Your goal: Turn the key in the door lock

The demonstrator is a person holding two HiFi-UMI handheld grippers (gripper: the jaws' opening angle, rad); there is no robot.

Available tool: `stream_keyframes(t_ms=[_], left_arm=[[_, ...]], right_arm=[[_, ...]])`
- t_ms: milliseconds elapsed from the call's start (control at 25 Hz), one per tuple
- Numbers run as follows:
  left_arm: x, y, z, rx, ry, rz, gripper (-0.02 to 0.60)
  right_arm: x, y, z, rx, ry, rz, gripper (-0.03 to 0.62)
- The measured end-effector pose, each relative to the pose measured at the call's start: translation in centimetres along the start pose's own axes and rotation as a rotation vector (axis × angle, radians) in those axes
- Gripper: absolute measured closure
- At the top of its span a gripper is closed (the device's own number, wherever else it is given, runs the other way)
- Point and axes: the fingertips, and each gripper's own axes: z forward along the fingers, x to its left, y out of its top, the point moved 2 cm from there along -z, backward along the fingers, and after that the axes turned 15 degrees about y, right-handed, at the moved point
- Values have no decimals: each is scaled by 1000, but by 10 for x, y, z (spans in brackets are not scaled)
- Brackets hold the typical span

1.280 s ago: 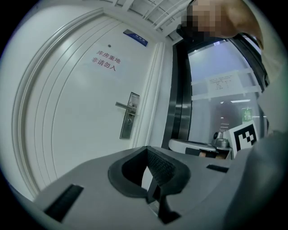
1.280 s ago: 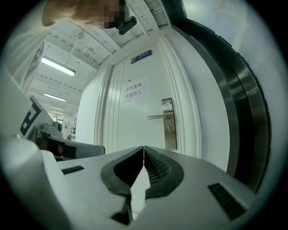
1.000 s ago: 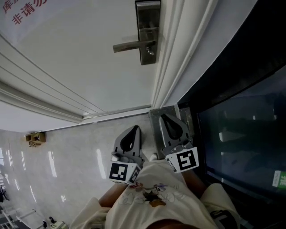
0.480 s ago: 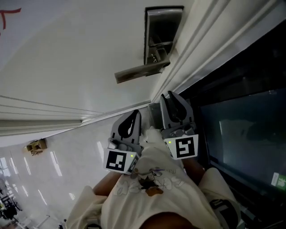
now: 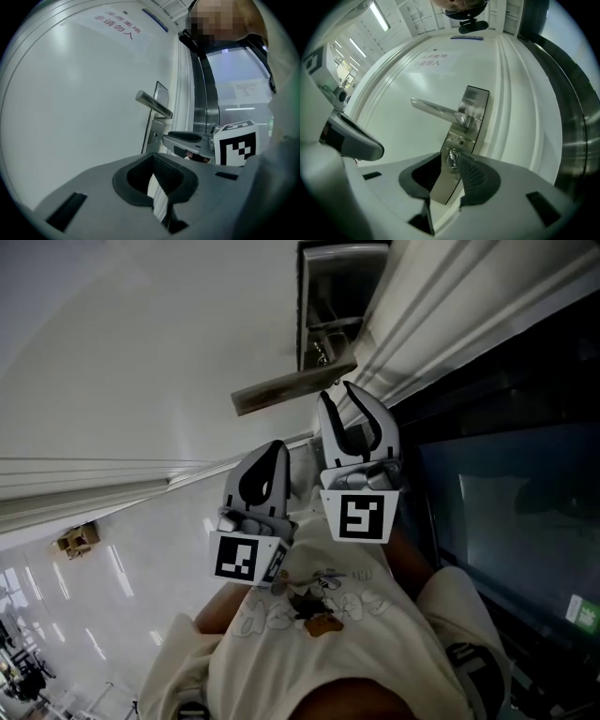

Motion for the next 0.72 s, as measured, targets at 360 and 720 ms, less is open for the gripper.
stream_keyframes(t_ms=[360,720], left_arm=[[4,4,0,-1,-3,3,575],[5,3,1,1,2,0,576]], right_arm=[[-7,5,18,44,-30,-51,514],[-8,10,20,22,-25,-18,563]])
